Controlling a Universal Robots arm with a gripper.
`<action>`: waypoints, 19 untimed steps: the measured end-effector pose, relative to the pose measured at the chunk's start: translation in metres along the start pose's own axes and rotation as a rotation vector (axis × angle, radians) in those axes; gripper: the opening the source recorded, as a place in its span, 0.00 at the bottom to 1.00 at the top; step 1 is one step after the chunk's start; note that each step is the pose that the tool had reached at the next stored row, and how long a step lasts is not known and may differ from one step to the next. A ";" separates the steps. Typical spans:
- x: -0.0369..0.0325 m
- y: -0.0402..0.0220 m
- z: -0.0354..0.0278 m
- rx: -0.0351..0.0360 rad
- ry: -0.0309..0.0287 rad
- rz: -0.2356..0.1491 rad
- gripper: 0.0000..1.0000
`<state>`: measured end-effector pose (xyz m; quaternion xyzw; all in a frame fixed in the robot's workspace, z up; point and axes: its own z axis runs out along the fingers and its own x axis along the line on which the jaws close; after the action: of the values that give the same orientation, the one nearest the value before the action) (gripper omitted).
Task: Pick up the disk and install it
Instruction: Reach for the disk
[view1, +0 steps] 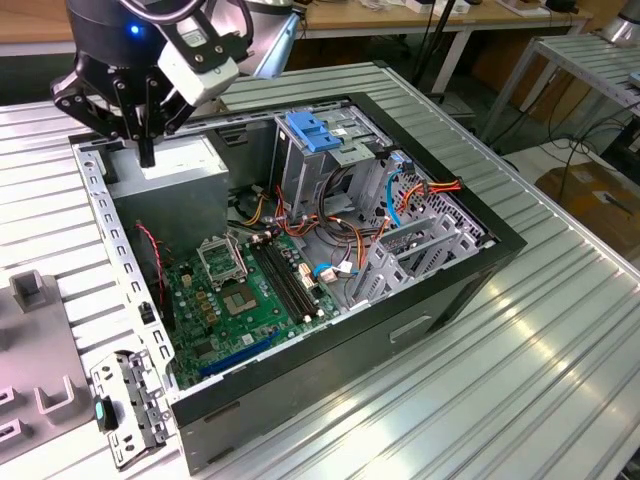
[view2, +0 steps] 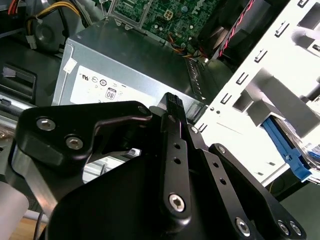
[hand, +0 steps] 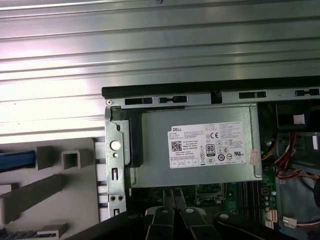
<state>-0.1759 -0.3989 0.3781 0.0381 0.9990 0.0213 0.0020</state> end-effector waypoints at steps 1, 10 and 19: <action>0.0011 -0.0001 0.0001 0.0000 0.0000 0.000 0.11; 0.0098 -0.0008 -0.0006 -0.0004 0.0000 0.000 0.11; 0.0177 -0.0011 -0.0052 -0.0007 -0.0026 0.000 0.11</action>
<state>-0.1937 -0.3989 0.3833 0.0381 0.9990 0.0216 0.0033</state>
